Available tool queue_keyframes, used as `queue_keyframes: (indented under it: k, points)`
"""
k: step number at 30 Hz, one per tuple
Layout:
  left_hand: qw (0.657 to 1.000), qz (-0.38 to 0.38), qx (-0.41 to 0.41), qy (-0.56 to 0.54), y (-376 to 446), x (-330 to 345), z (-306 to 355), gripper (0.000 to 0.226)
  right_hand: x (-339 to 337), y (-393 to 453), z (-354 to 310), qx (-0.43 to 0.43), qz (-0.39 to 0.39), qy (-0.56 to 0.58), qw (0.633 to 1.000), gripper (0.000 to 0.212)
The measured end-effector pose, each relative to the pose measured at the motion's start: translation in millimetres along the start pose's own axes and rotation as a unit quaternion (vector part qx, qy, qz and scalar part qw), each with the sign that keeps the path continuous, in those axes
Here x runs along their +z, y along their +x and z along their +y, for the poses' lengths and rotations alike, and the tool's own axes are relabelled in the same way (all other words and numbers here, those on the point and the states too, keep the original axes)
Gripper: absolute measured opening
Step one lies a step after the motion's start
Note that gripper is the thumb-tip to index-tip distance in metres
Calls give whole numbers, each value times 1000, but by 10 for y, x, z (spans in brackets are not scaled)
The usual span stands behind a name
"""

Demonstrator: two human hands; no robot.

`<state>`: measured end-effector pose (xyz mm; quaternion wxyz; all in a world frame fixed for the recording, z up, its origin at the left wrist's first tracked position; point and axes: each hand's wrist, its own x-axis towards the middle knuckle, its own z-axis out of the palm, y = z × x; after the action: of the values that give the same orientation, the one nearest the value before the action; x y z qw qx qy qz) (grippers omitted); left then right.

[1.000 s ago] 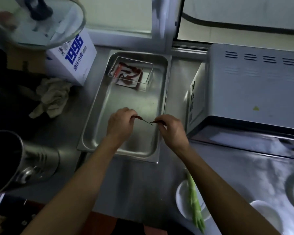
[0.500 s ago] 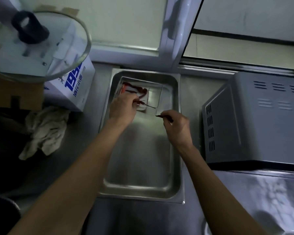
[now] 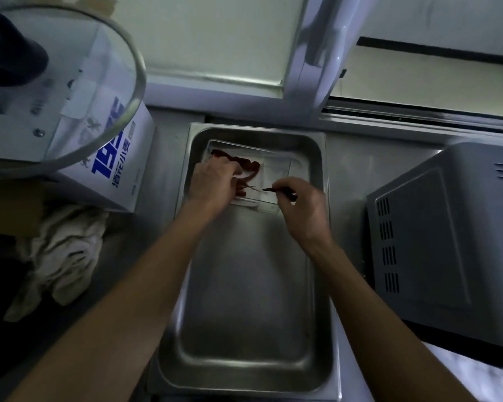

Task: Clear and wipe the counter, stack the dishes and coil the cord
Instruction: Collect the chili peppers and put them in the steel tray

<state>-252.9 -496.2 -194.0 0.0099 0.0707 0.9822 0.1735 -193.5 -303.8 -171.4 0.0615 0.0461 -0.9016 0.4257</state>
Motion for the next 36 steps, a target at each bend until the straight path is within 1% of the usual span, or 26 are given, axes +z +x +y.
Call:
queue_keyframes:
  k: [3, 6, 9, 15, 18, 22, 25, 27, 31, 36]
  points:
    - [1000, 11, 16, -12, -19, 28, -82, 27, 143, 140, 17, -14, -10, -6, 1000, 19]
    - [999, 42, 25, -17, -60, 33, -163, 25, 314, 287, 6, -18, -25, -13, 999, 21]
    - [997, 71, 20, 12, -115, 42, -259, 18, 470, 425, -22, -25, -28, -8, 999, 22]
    - [994, 107, 18, 8, -240, 45, -386, 9, 725, 607, -23, -3, -74, -36, 997, 25]
    - [995, 96, 20, 15, -267, 59, -455, 9, 785, 660, -47, 6, -94, -42, 995, 24]
    - [995, 91, 22, 17, -282, 59, -476, 10, 865, 710, -69, 11, -98, -33, 995, 24]
    - [996, 90, 24, 17, -303, 41, -468, 12, 893, 691, -46, 8, -113, -53, 992, 21]
    - [996, 84, 25, 18, -328, 12, -459, 13, 864, 648, -35, 9, -109, -61, 992, 20]
    - [998, 63, 23, 8, -407, -98, -380, 15, 682, 487, -83, 9, -80, -57, 995, 17]
    - [999, 31, 20, -12, -646, -296, -136, 27, 293, 86, -277, 21, -104, -86, 991, 23]
